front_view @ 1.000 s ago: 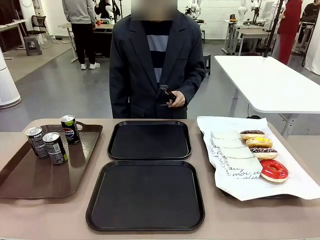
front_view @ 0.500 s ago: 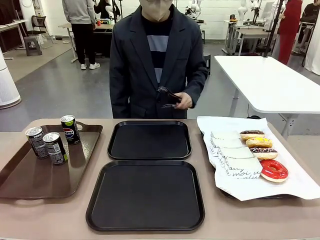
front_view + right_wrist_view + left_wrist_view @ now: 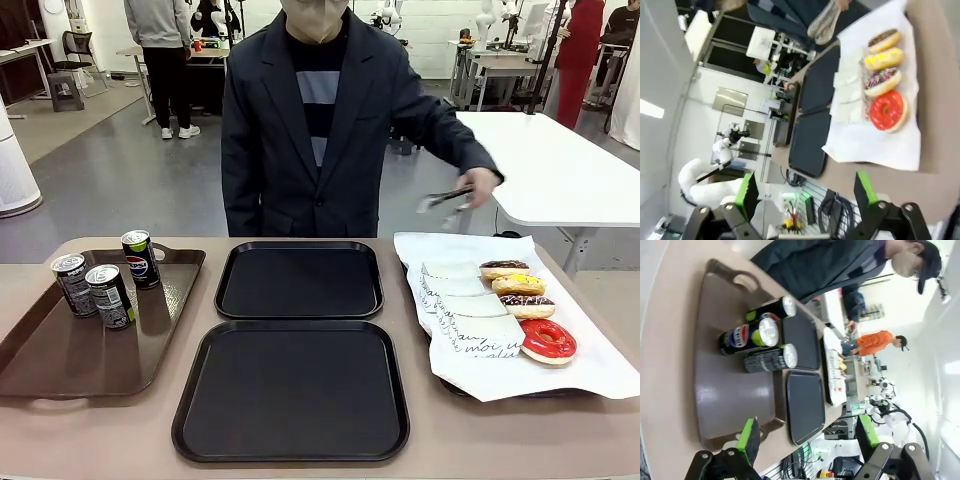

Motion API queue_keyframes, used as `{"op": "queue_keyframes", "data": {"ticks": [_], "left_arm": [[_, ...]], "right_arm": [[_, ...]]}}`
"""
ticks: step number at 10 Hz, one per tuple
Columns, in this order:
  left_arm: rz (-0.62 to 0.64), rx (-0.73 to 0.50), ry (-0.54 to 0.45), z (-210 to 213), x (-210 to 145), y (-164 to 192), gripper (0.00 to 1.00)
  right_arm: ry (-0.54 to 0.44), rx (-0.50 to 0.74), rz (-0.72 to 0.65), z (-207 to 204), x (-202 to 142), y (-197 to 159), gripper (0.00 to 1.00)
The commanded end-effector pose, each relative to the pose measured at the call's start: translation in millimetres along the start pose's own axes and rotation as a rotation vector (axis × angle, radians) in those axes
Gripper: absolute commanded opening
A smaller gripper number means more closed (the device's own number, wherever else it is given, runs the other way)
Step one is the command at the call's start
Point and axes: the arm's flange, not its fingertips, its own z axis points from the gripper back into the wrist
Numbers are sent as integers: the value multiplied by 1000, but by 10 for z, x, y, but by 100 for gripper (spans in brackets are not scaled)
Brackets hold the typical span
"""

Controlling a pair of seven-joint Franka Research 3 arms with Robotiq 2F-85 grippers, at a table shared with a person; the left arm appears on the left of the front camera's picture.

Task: Set up donuts and drinks on trays.
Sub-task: Pick up one Pepsi coke and place it on the Flat Tray.

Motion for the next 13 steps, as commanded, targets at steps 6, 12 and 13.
{"op": "queue_keyframes", "data": {"ticks": [6, 12, 13], "left_arm": [[-66, -148, 34, -9, -125, -91, 100], [-66, -148, 34, -9, -125, -91, 100], [-66, -148, 34, -9, -125, -91, 100]], "right_arm": [[19, -40, -32, 3, -23, -109, 100], [19, -40, -32, 3, -23, -109, 100], [19, -40, -32, 3, -23, -109, 100]]}}
